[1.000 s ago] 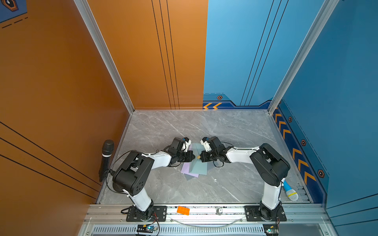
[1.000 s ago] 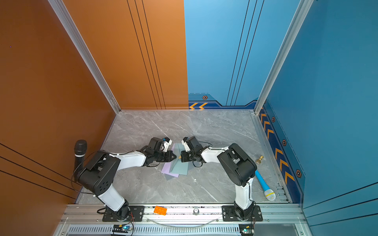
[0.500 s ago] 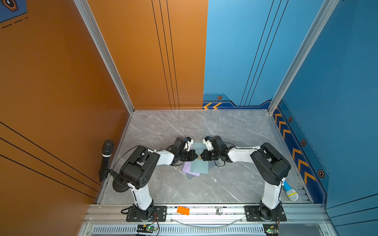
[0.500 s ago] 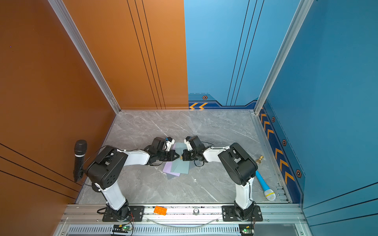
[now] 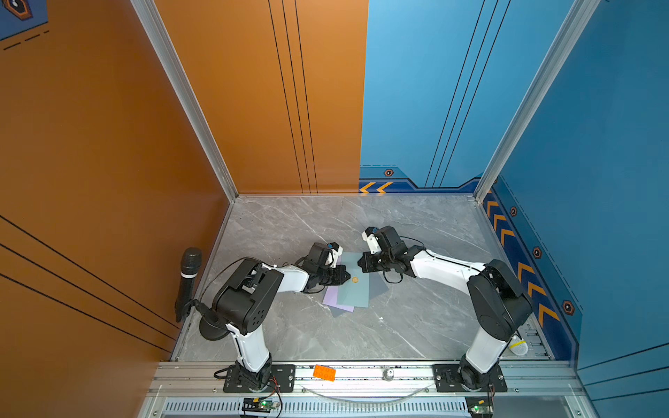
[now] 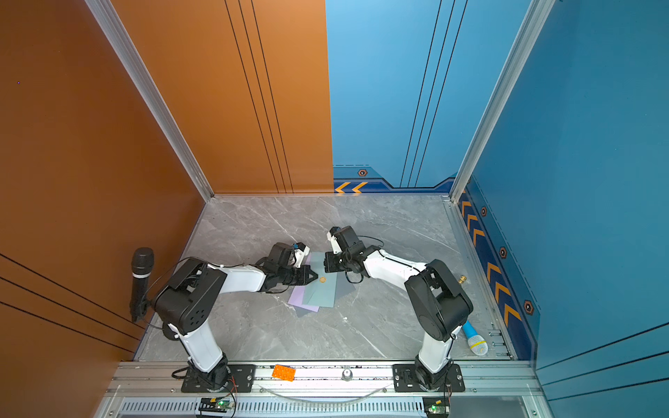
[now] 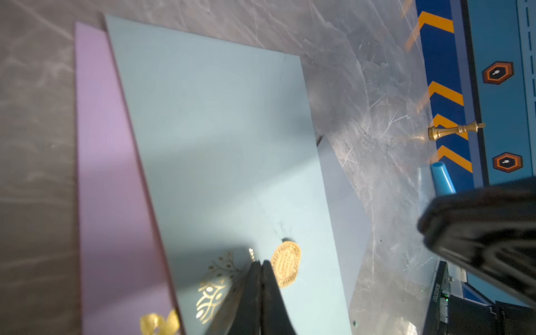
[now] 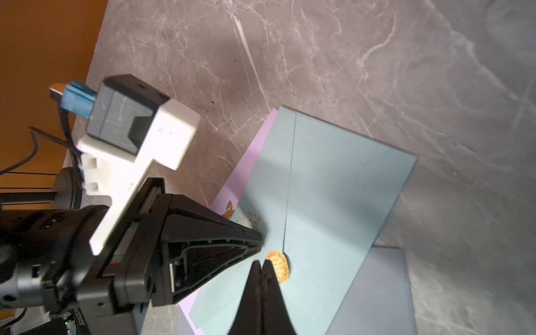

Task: Fold the letter paper in half and place it into the envelope
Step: Fold the envelope flap on the envelope.

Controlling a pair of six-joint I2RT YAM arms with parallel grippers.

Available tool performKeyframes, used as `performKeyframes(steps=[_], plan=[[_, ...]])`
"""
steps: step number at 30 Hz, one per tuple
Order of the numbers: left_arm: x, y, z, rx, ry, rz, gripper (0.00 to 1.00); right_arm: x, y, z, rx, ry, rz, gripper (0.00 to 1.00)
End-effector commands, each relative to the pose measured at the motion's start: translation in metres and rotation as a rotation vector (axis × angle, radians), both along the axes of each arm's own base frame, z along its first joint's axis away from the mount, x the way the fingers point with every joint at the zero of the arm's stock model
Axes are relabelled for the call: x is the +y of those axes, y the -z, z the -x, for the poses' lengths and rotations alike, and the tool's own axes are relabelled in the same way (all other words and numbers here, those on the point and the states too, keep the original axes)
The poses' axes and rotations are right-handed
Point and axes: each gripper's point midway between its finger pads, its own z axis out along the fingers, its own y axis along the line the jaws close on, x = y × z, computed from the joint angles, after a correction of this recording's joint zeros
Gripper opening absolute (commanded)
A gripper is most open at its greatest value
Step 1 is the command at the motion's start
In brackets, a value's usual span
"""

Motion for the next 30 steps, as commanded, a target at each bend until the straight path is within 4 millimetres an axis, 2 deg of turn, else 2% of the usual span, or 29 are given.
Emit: performKeyframes(steps=[1,12,17,21,25,26,30], plan=[[0.019,0.039,0.024,0.108,-0.004,-0.167,0.07,0.004,0.016,0.018,0.067,-0.044,0.03,0.0],[0.022,0.042,0.029,0.128,0.003,-0.186,0.06,0.011,0.054,0.022,0.162,-0.036,0.023,0.0],[0.022,0.041,0.028,0.126,-0.001,-0.19,0.06,-0.002,0.082,0.032,0.224,-0.015,0.088,0.0],[0.023,0.042,0.029,0.127,0.001,-0.194,0.06,-0.029,0.098,0.036,0.246,0.044,0.165,0.0],[0.025,0.041,0.029,0.122,0.003,-0.208,0.06,-0.035,0.092,0.032,0.228,0.055,0.148,0.0],[0.025,0.041,0.029,0.123,0.005,-0.212,0.06,-0.029,0.085,0.032,0.212,0.033,0.119,0.0],[0.024,0.04,0.029,0.12,0.008,-0.212,0.06,0.018,0.035,0.04,0.093,-0.128,-0.096,0.0]])
